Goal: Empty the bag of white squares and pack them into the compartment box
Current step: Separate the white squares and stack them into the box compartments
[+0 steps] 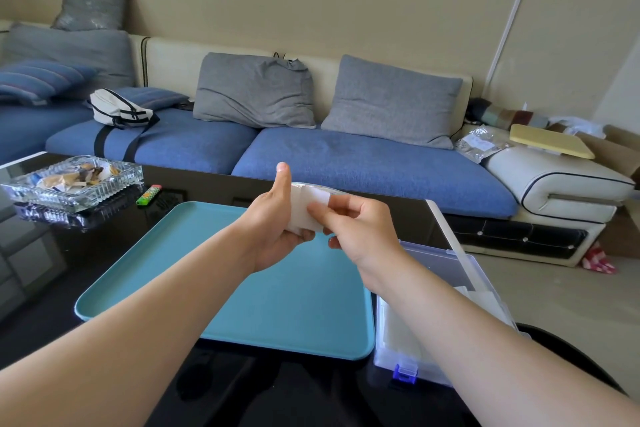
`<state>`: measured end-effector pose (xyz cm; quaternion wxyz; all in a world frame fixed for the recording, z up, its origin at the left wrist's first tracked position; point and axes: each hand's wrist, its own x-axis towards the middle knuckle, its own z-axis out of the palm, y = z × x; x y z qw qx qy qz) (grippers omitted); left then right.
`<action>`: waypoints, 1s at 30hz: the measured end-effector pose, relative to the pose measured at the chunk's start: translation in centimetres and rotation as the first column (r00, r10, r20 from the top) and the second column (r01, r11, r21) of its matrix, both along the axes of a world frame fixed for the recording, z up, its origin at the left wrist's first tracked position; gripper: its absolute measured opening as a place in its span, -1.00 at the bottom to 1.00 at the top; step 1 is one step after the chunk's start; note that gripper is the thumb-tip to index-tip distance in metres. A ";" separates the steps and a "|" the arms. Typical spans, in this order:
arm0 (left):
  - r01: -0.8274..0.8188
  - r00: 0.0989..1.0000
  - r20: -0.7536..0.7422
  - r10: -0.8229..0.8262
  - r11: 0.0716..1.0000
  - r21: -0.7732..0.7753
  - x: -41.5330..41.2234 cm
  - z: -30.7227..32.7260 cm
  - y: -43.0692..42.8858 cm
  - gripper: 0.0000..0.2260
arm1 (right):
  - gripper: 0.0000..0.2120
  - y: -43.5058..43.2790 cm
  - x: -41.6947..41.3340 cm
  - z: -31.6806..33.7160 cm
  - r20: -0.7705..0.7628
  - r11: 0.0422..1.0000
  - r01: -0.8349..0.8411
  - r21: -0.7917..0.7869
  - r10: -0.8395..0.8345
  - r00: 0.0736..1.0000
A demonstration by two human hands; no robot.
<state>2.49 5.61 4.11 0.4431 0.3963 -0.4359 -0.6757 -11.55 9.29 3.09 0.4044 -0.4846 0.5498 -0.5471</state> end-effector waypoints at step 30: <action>0.451 0.842 0.301 -0.446 0.891 0.060 -7.8 -1.4 6.6 -0.57 | -0.76 7.9 -11.4 0.7 -0.638 0.964 -0.255 -0.077 0.149 0.755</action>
